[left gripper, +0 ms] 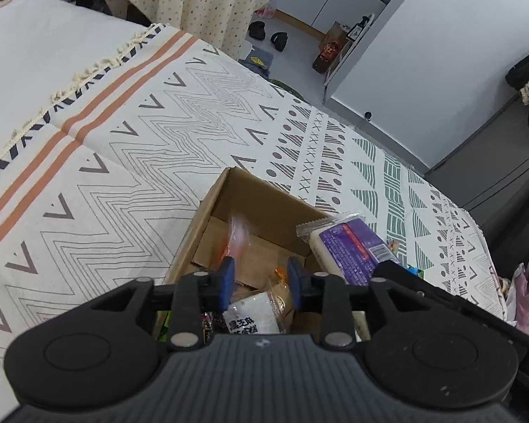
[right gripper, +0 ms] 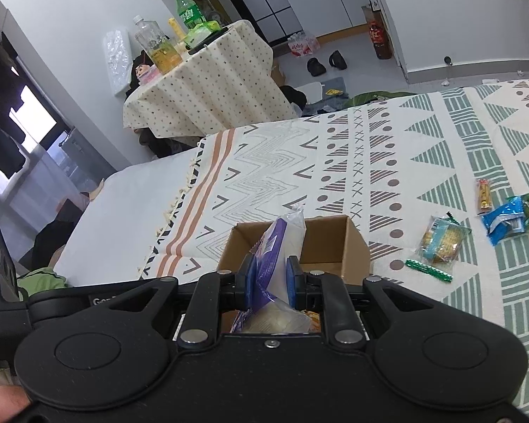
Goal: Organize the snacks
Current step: 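Open both grippers to drop the candy and purple bar into the box, then withdraw both grippers from the box toward the remaining snacks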
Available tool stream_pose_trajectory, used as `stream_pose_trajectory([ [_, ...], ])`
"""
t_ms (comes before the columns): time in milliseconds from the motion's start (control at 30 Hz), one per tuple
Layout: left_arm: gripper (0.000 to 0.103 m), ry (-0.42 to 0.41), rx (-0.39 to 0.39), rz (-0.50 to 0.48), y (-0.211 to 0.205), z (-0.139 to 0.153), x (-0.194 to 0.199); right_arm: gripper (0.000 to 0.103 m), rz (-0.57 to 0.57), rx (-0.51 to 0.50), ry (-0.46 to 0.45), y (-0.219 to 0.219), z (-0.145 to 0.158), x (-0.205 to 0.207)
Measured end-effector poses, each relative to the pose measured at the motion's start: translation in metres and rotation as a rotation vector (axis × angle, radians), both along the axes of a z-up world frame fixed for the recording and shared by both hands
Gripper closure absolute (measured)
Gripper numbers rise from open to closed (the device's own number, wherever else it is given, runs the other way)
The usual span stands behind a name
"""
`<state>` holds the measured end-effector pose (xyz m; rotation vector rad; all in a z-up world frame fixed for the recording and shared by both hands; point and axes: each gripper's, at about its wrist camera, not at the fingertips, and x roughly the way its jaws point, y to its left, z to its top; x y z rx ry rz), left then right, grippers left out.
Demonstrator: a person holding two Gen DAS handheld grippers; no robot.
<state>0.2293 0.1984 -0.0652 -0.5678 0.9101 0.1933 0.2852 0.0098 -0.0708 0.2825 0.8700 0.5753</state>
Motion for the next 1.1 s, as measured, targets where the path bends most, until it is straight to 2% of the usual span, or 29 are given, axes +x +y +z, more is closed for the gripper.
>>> stream_pose_trajectory([
  [67, 0.055, -0.006, 0.008, 0.010, 0.003, 0.002, -0.002, 0.085, 0.003, 0.007, 0.007, 0.004, -0.001, 0.001],
  [133, 0.051, -0.009, 0.020, 0.024, 0.006, 0.004, -0.003, 0.084, 0.016, 0.032, 0.010, 0.008, -0.001, 0.002],
  [167, 0.050, -0.009, 0.021, 0.032, 0.008, 0.005, -0.005, 0.078, 0.035, 0.053, 0.014, 0.011, 0.000, 0.002],
  [200, 0.050, -0.007, 0.019, 0.040, 0.010, 0.005, -0.006, 0.076, 0.049, 0.071, 0.021, 0.013, 0.001, 0.001],
  [267, 0.048, -0.001, 0.020, 0.055, 0.012, 0.007, -0.008, 0.056, 0.053, 0.078, 0.022, 0.014, 0.004, -0.001],
  [400, 0.037, 0.001, 0.040, 0.078, 0.013, 0.011, -0.015, 0.052, 0.025, 0.054, 0.024, 0.004, 0.004, -0.005],
  [467, 0.032, -0.004, 0.055, 0.080, 0.010, 0.014, -0.017, 0.046, 0.005, 0.044, 0.025, -0.004, 0.004, -0.007],
  [567, 0.027, -0.006, 0.066, 0.080, 0.003, 0.016, -0.020, 0.031, -0.023, 0.013, 0.001, -0.015, 0.006, -0.013],
  [667, 0.020, -0.002, 0.063, 0.069, -0.007, 0.016, -0.022, 0.022, -0.039, -0.003, -0.005, -0.025, 0.008, -0.018],
  [833, 0.014, 0.017, 0.084, 0.039, -0.028, 0.018, -0.026, 0.014, -0.064, -0.021, -0.038, -0.042, 0.010, -0.027],
  [967, 0.014, 0.009, 0.092, 0.024, -0.042, 0.020, -0.031, 0.008, -0.075, -0.030, -0.044, -0.058, 0.009, -0.032],
  [1100, 0.009, 0.003, 0.101, 0.032, -0.057, 0.022, -0.034, 0.005, -0.086, -0.036, -0.057, -0.076, 0.007, -0.037],
])
